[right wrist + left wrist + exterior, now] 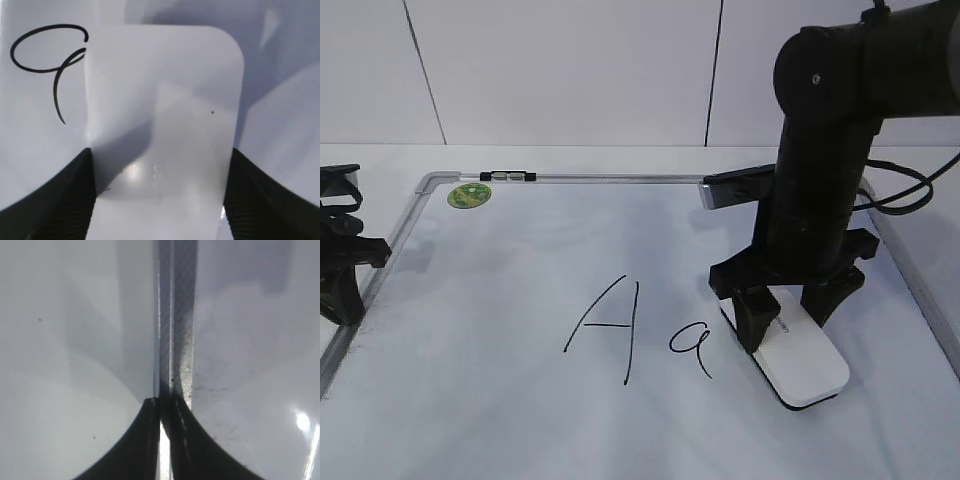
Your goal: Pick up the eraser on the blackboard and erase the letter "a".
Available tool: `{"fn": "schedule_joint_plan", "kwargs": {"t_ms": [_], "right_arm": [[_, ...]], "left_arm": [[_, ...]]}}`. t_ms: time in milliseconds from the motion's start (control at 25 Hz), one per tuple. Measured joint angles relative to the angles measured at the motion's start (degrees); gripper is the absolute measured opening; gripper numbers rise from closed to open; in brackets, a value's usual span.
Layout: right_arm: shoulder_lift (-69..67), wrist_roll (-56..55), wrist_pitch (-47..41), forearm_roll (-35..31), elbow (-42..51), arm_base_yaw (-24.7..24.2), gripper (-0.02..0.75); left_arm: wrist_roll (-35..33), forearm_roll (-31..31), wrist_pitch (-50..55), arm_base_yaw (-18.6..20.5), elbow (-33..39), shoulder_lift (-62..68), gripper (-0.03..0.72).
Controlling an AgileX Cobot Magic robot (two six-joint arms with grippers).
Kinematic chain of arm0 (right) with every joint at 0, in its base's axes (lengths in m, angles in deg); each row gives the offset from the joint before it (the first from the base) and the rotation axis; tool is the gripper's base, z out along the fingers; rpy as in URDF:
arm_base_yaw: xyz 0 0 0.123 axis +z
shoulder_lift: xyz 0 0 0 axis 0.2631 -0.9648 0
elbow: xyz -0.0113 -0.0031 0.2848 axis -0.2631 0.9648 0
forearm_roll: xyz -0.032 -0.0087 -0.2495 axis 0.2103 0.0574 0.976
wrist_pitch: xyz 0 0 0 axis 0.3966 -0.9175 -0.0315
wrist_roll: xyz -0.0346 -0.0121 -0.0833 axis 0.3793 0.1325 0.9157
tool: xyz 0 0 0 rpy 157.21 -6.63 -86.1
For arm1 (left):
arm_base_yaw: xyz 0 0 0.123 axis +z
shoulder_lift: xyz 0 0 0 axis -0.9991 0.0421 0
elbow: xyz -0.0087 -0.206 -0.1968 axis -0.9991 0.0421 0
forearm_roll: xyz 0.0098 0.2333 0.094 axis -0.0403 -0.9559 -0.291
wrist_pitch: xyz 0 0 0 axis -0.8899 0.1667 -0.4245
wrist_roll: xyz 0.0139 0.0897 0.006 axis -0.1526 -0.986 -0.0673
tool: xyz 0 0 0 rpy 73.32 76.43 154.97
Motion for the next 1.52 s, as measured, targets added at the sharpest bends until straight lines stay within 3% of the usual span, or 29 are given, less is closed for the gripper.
{"fn": "schedule_joint_plan", "kwargs": {"t_ms": [1520], "right_arm": [[-5.47,0.22,3.47,-4.29,-3.85,0.12,0.535]], "left_arm": [[0.00,0.00,0.01,0.00,0.00,0.00,0.034]]}}
